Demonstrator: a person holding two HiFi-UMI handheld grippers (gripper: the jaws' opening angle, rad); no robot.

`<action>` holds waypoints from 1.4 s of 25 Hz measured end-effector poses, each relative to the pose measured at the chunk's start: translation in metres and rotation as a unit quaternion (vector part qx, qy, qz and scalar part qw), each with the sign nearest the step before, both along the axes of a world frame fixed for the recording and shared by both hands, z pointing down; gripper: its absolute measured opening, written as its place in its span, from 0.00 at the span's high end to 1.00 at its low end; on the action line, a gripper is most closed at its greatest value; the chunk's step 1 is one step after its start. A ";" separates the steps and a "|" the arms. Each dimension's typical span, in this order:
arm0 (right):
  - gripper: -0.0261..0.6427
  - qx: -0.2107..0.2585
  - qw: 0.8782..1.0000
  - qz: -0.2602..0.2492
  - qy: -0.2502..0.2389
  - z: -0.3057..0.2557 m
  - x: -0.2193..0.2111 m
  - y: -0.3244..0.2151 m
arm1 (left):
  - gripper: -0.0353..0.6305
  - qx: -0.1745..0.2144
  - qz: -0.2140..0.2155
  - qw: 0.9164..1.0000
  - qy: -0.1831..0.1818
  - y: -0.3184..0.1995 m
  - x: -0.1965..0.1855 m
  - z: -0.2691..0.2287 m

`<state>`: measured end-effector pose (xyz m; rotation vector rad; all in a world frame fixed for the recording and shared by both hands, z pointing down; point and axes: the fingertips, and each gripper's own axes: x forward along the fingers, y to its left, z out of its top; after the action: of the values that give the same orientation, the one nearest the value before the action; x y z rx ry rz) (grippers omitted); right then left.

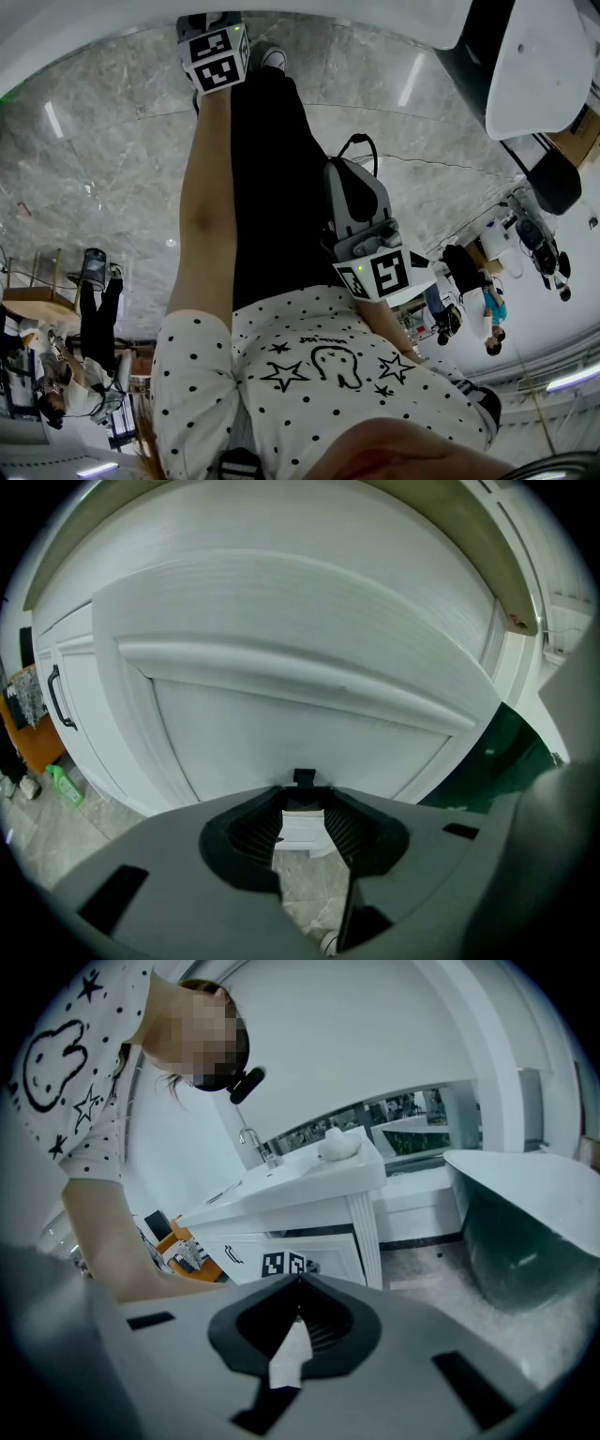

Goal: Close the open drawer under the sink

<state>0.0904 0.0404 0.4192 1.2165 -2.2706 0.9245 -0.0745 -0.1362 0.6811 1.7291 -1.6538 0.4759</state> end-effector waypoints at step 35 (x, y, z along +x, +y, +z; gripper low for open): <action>0.94 -0.002 1.000 0.003 0.001 0.003 0.005 0.004 | 0.73 0.004 -0.005 1.000 0.000 -0.027 -0.003 -0.001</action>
<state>0.0952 0.0448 0.4221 1.2231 -2.2643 0.9281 -0.0771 -0.1637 0.6802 1.7271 -1.6658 0.4649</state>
